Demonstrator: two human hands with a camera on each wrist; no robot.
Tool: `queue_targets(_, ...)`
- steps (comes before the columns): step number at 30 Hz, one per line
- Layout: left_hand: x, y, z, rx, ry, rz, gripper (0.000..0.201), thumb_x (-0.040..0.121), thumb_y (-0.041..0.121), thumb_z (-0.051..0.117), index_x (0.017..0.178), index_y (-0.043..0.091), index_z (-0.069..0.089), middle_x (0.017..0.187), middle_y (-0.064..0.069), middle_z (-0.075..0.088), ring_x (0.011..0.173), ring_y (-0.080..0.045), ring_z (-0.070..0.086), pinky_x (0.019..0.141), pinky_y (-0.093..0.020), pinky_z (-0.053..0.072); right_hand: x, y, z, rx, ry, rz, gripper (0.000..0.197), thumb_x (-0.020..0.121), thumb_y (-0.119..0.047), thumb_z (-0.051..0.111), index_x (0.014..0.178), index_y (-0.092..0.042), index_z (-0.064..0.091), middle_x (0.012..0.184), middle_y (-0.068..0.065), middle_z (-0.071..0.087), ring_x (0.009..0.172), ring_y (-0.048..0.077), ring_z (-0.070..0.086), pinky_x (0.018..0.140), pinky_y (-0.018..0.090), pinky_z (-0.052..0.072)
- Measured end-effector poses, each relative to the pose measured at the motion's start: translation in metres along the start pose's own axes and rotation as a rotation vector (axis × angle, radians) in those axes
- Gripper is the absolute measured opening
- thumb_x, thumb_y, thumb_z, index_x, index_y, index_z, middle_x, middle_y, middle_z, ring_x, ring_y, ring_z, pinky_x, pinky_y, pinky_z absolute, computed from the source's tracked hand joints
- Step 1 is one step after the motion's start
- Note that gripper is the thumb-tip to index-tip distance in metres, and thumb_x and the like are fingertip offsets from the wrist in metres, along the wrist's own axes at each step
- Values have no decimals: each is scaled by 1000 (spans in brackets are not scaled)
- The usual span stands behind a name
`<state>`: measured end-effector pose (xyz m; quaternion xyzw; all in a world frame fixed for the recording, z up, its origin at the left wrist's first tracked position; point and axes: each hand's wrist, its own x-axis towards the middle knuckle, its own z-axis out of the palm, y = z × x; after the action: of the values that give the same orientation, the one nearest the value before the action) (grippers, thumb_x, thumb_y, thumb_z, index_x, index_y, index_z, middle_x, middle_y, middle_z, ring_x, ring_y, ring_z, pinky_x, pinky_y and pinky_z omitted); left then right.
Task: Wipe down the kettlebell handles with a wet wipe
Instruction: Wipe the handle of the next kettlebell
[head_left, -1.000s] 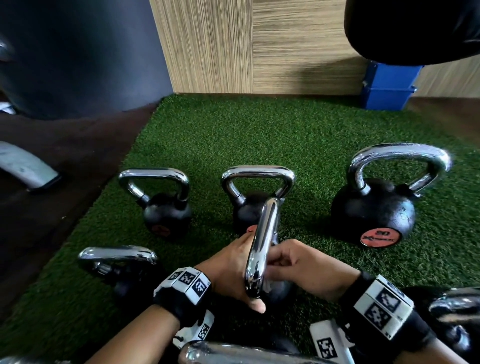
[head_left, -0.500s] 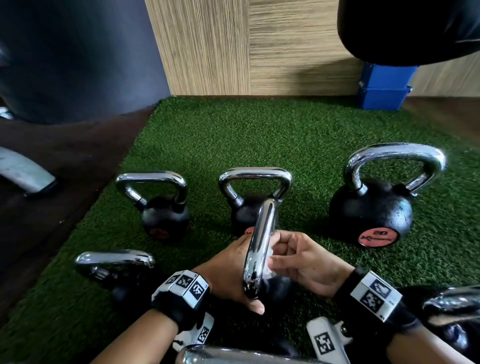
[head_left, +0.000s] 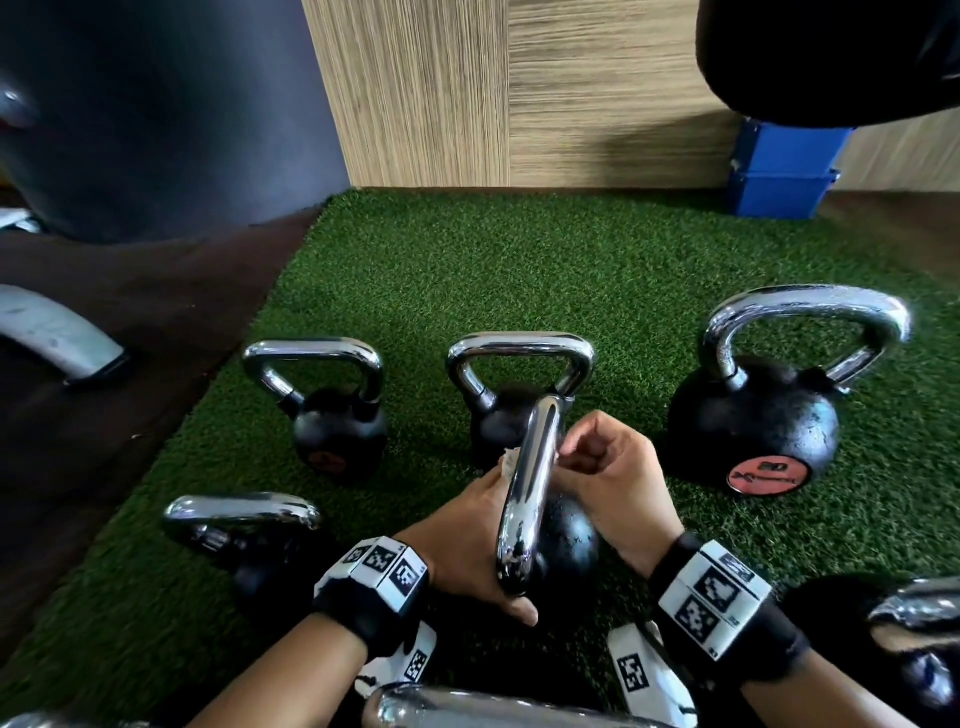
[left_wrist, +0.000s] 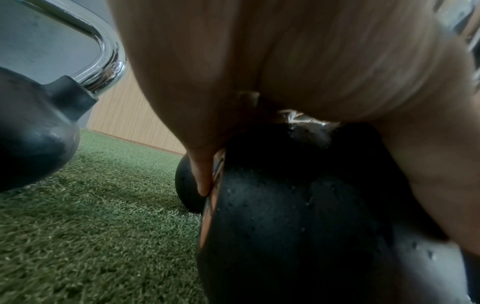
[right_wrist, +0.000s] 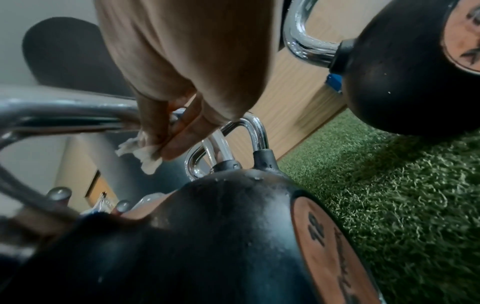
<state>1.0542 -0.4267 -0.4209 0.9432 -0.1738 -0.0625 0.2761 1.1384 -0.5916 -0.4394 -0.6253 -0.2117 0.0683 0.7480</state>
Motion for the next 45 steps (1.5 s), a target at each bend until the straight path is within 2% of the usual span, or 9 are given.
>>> queue_targets(8, 4, -8, 2, -57, -5, 23, 118, 55, 28, 101, 150, 9, 33, 141, 7, 28, 130, 4, 20, 115, -1, 5, 3, 1, -1, -506, 188, -231, 35, 66, -17, 93, 77, -25, 61, 72, -14, 71, 64, 2, 67, 60, 20, 56)
queue_targets(14, 3, -13, 6, -123, 9, -11, 118, 55, 30, 101, 137, 52, 19, 137, 24, 26, 141, -5, 26, 120, -18, 20, 6, 2, 2, -585, 239, -331, 32, 70, -19, 89, 86, -18, 61, 73, -17, 69, 68, 0, 69, 62, 12, 54)
queue_targets(17, 3, -15, 8, -98, 12, 7, 116, 57, 28, 100, 130, 58, 15, 138, 23, 22, 137, -2, 21, 113, 0, 9, 14, -1, 4, -575, 301, -199, 40, 71, -28, 87, 92, -28, 53, 69, -17, 70, 62, -3, 68, 59, 17, 56)
queue_targets(23, 0, -14, 8, -37, -2, 52, 121, 62, 34, 98, 135, 53, 4, 140, 33, 5, 131, 11, 7, 109, 4, -7, 21, -1, 7, -625, 333, -80, 53, 69, -30, 88, 99, -30, 43, 61, -12, 69, 54, -2, 64, 56, 21, 51)
queue_targets(28, 0, -11, 7, -8, 30, 41, 122, 59, 35, 99, 155, 12, 27, 156, -6, 31, 145, -15, 23, 119, -6, 5, 23, -1, 13, -644, 329, 38, 63, 62, -40, 90, 101, -25, 43, 61, -3, 65, 47, 6, 58, 42, 7, 39)
queue_targets(33, 0, -10, 5, 183, -23, 30, 112, 63, 50, 93, 152, 13, 38, 158, -7, 31, 146, -17, 22, 117, -6, 3, 24, -1, 18, -688, 249, 93, 56, 74, -30, 85, 107, -15, 43, 69, 5, 62, 55, 19, 54, 51, 22, 42)
queue_targets(36, -1, -5, -4, 238, -189, -106, 119, 60, 60, 90, 155, 28, 26, 159, 13, 21, 148, -14, 23, 123, -32, 26, 22, -10, 12, -742, 117, 31, 53, 79, -11, 78, 122, -9, 47, 69, 2, 60, 61, 25, 58, 62, 34, 49)
queue_targets(41, -21, 11, -51, -65, -149, -197, 72, 53, 87, 75, 117, 76, 44, 135, 27, 61, 120, 8, 58, 106, -33, 48, 24, -33, -9, -876, -174, -103, 84, 74, -5, 77, 146, -34, 45, 68, -13, 66, 56, -3, 59, 64, 2, 43)
queue_targets(45, -22, 27, -63, -43, 7, -159, 64, 63, 95, 60, 121, 72, 46, 128, 23, 67, 115, 8, 61, 100, -27, 51, 35, -48, -8, -1001, -258, -244, 58, 81, -6, 71, 133, -30, 64, 107, -10, 74, 86, 3, 69, 83, 2, 42)
